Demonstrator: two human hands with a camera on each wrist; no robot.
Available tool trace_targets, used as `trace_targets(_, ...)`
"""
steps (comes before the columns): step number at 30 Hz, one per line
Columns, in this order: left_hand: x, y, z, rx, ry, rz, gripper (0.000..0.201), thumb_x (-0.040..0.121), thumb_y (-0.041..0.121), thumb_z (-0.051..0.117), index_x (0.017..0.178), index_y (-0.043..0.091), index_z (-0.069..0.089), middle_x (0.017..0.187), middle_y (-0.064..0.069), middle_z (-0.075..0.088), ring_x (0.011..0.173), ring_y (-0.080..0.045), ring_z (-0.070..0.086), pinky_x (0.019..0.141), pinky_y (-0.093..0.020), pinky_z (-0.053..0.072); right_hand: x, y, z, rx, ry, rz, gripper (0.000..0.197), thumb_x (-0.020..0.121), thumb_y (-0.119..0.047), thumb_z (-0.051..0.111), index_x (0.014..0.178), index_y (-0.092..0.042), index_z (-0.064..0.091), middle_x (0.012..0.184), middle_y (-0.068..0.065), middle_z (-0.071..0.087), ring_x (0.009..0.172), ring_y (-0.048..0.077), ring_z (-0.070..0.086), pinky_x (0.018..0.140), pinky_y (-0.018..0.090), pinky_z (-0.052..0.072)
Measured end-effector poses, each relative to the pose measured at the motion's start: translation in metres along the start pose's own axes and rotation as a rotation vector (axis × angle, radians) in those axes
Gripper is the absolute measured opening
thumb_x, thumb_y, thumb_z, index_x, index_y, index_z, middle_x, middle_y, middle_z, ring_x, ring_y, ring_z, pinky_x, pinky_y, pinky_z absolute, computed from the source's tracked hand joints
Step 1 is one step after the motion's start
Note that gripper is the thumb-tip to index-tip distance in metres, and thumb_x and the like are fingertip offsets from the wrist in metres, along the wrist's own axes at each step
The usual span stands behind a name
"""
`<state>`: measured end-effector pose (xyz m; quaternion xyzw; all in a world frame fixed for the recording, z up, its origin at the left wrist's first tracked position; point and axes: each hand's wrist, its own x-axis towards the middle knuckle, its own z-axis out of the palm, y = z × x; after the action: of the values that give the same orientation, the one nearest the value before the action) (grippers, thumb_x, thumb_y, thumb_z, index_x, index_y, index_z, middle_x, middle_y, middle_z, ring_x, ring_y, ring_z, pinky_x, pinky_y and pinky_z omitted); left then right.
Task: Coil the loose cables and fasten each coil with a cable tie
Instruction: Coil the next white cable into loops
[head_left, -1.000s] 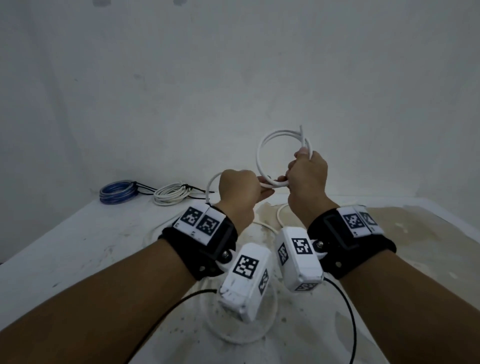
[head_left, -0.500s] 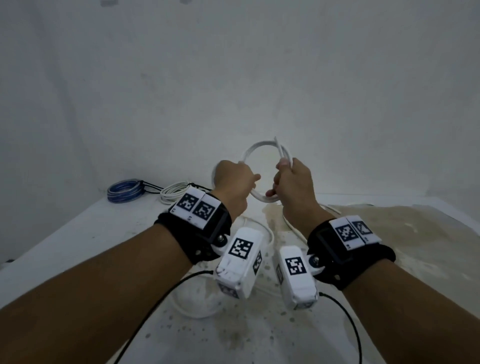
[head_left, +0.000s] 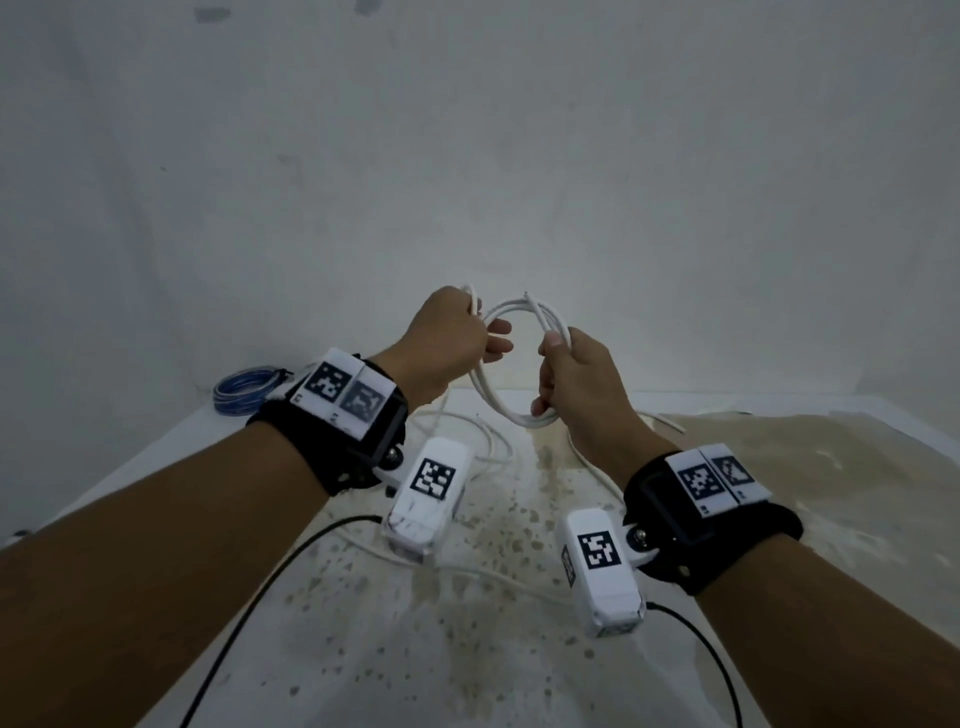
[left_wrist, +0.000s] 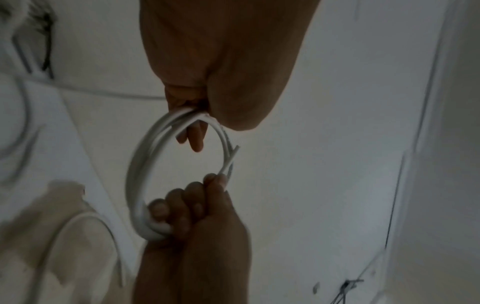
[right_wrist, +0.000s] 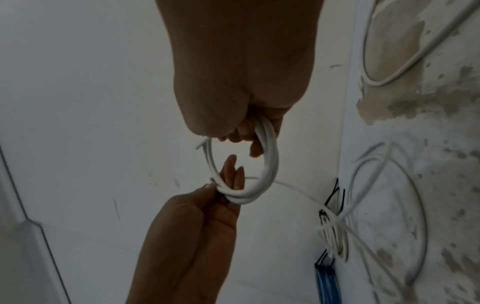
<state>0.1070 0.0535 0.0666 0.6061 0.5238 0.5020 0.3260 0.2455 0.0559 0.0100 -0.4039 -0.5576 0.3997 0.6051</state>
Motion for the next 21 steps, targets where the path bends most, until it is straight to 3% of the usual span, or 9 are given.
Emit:
trace_targets(5,-0.001,-0.004,-0.003,0.014,-0.016,0.001,0.029,0.100,0.001,0.038,0.128,0.005,0.042,0.104,-0.014,0.069,0.082,-0.021,0.074,0.088,-0.039,0.058,0.001,0.002,0.006,0.029,0.033,0.021,0.027,0.105,-0.021,0.040,0.084,-0.010,0.052,0.061,0.004,0.042,0.044,0.014,0.040,0.046,0.028,0.045)
trace_targets(10,0.002,0.001,-0.005,0.079,0.064,0.071,0.027,0.105,0.016,0.037,0.107,-0.001,0.058,0.090,-0.015,0.073,0.069,-0.023,0.073,0.070,-0.034,0.062,0.001,-0.002,0.011,0.015,-0.005,-0.004,0.026,0.105,-0.021,0.039,0.086,-0.009,0.052,0.062,0.005,0.043,0.048,0.015,0.041,0.046,0.027,0.046)
trace_targets(13,0.004,-0.002,-0.018,0.251,-0.079,0.170,0.028,0.104,0.012,0.039,0.101,0.001,0.064,0.098,-0.013,0.072,0.076,-0.019,0.074,0.074,-0.037,0.062,0.002,-0.006,0.006,0.004,-0.044,0.023,0.026,0.105,-0.022,0.040,0.086,-0.008,0.052,0.063,0.005,0.042,0.050,0.016,0.040,0.046,0.028,0.045)
trace_targets(18,0.004,0.003,-0.036,0.355,-0.256,0.296,0.031,0.104,0.006,0.042,0.124,0.007,0.065,0.107,-0.003,0.071,0.070,-0.011,0.068,0.062,-0.021,0.053,0.002,-0.009,-0.004,0.035,-0.158,0.039,0.027,0.105,-0.020,0.040,0.082,-0.011,0.049,0.051,-0.005,0.042,0.042,0.011,0.038,0.050,0.032,0.043)
trace_targets(21,0.004,0.007,-0.031,0.290,-0.260,0.300,0.037,0.102,-0.001,0.039,0.131,0.007,0.061,0.115,-0.008,0.069,0.070,-0.011,0.058,0.062,-0.023,0.050,0.004,-0.010,-0.002,0.030,-0.164,0.025,0.026,0.105,-0.020,0.040,0.082,-0.011,0.050,0.053,-0.003,0.042,0.044,0.011,0.037,0.050,0.031,0.043)
